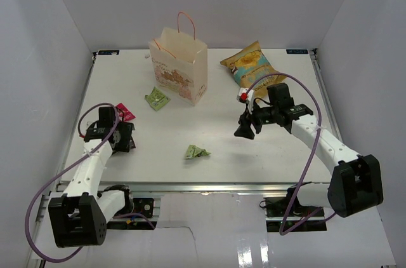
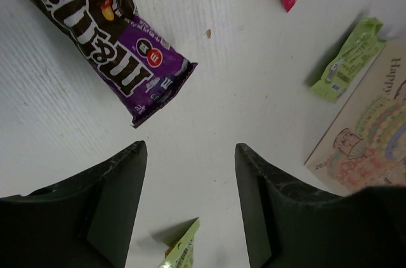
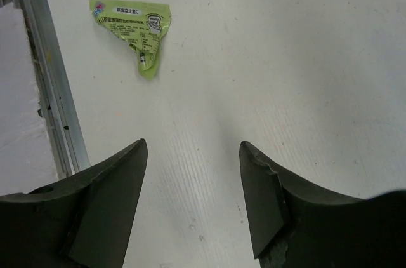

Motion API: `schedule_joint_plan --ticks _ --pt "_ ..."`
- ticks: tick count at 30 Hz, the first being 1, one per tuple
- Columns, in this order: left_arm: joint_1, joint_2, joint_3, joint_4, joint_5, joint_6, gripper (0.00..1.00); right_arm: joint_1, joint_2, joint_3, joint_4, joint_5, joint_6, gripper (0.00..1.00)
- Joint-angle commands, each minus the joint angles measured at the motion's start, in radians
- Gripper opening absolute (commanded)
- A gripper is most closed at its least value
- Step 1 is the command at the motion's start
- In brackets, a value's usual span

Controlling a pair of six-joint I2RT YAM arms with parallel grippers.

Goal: Place the snacks into the paper bag

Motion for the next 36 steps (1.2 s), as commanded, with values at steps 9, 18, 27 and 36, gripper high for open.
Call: schedule_joint_plan --ticks 9,18,27,36 --pt "0.22 0.111 0.047 -0.077 -0.007 -0.018 0.68 -0.026 -0.049 -0.009 0.02 -0.032 -0.06 0.66" --pt "0.264 0.19 0.049 -0.036 -0.03 0.011 0.66 -0.032 -0.041 -0.018 0.021 -0.034 -0.059 0.67" --pt "0.333 0.342 0.037 0.067 0.026 0.091 0.55 -0.04 -0.047 -0.019 0.014 -0.031 -0.059 0.67" --pt "0.341 0.319 0.057 0.119 0.117 0.162 0.23 -0.052 -0.057 -0.021 0.001 -0.023 -0.065 0.67"
